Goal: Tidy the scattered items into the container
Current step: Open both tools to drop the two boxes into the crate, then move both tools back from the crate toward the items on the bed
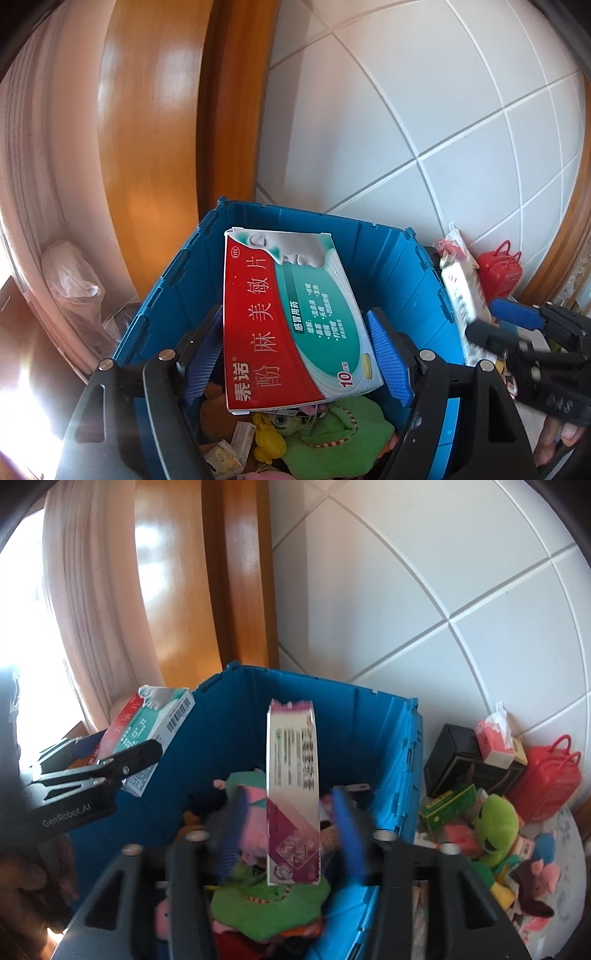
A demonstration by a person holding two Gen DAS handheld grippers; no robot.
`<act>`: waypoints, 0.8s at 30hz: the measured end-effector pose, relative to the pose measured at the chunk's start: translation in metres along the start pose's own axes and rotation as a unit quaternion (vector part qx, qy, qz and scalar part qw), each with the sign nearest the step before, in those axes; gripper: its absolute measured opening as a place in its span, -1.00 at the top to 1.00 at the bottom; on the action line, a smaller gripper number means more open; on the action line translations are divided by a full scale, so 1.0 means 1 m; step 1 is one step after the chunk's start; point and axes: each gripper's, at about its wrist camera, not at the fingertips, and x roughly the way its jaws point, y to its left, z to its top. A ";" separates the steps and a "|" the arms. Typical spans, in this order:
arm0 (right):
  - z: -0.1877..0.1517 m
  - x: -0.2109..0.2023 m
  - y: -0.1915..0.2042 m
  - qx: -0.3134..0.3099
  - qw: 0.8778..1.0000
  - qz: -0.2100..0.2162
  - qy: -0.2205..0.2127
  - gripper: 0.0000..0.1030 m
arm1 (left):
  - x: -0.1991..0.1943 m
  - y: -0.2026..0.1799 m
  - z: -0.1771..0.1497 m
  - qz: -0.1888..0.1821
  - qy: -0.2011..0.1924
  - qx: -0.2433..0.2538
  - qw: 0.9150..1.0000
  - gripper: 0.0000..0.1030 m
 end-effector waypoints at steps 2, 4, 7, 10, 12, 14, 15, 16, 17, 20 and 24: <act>-0.004 -0.001 -0.002 0.003 1.000 0.004 -0.008 -1.00 | 0.007 0.005 -0.001 0.015 0.023 -0.018 0.999 -0.95; -0.008 -0.002 -0.003 0.008 1.000 0.011 0.000 -0.99 | 0.008 0.008 -0.005 0.015 0.029 -0.026 0.999 -0.95; -0.011 -0.009 -0.004 0.008 1.000 0.005 -0.007 -0.99 | 0.007 0.007 -0.010 0.014 0.031 -0.021 0.999 -0.95; -0.013 -0.016 -0.007 0.013 1.000 0.004 -0.011 -0.99 | 0.004 0.003 -0.012 0.010 0.029 -0.019 0.999 -0.95; -0.014 -0.020 -0.008 0.015 1.000 0.002 -0.014 -0.99 | 0.000 -0.002 -0.013 0.007 0.028 -0.016 0.999 -0.95; -0.015 -0.024 -0.009 0.018 1.000 0.000 -0.017 -0.99 | -0.004 -0.007 -0.012 0.005 0.024 -0.011 1.000 -0.95; -0.016 -0.026 -0.010 0.020 1.000 0.000 -0.018 -0.99 | -0.006 -0.009 -0.012 0.004 0.023 -0.009 1.000 -0.95; -0.016 -0.027 -0.010 0.021 1.000 0.001 -0.018 -0.99 | -0.007 -0.010 -0.012 0.003 0.022 -0.007 1.000 -0.95; -0.016 -0.028 -0.010 0.022 1.000 0.001 -0.018 -0.99 | -0.009 -0.011 -0.012 0.003 0.021 -0.005 1.000 -0.95; -0.019 -0.032 -0.011 0.022 1.000 0.001 -0.020 -0.99 | -0.014 -0.014 -0.014 0.001 0.019 -0.002 1.000 -0.95; -0.024 -0.037 -0.013 0.025 0.999 0.001 -0.021 -0.99 | -0.020 -0.019 -0.018 -0.002 0.019 0.001 1.000 -0.95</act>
